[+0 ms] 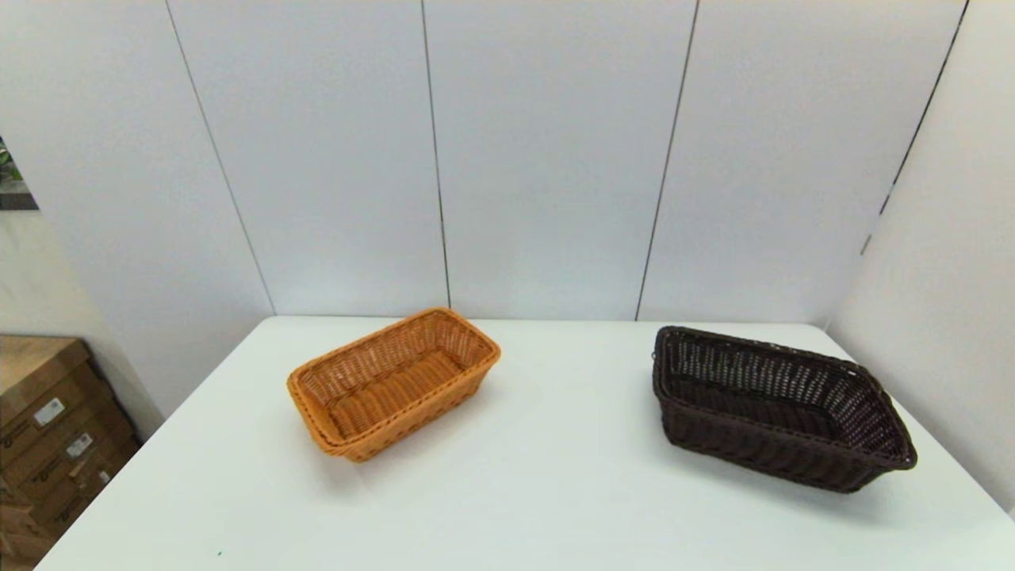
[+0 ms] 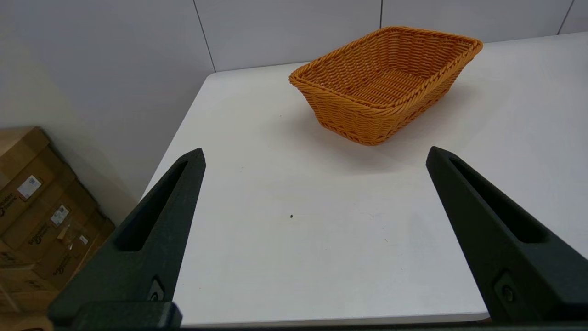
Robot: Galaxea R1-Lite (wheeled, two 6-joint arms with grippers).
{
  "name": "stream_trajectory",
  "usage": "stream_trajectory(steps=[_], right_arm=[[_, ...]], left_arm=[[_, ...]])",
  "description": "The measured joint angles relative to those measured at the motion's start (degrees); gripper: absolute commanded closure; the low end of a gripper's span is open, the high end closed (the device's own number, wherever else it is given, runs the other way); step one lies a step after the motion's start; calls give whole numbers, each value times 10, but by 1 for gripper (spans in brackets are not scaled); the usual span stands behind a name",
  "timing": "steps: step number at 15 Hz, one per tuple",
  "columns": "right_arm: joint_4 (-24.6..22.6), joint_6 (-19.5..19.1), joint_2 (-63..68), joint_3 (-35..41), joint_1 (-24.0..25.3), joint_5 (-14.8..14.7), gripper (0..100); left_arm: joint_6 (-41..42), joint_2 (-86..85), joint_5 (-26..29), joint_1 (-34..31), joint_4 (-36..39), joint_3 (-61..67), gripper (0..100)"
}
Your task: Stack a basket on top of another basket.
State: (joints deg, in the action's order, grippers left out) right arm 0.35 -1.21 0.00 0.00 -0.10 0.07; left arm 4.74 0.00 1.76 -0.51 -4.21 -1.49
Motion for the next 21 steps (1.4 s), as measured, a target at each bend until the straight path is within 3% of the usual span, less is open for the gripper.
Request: stream_trajectory(steps=[17, 21], right_arm=[[0, 0, 0, 0, 0, 0, 0], [0, 0, 0, 0, 0, 0, 0]], left_arm=[[1, 0, 5, 0, -2, -2, 0], [22, 12, 11, 1, -55, -44, 0]])
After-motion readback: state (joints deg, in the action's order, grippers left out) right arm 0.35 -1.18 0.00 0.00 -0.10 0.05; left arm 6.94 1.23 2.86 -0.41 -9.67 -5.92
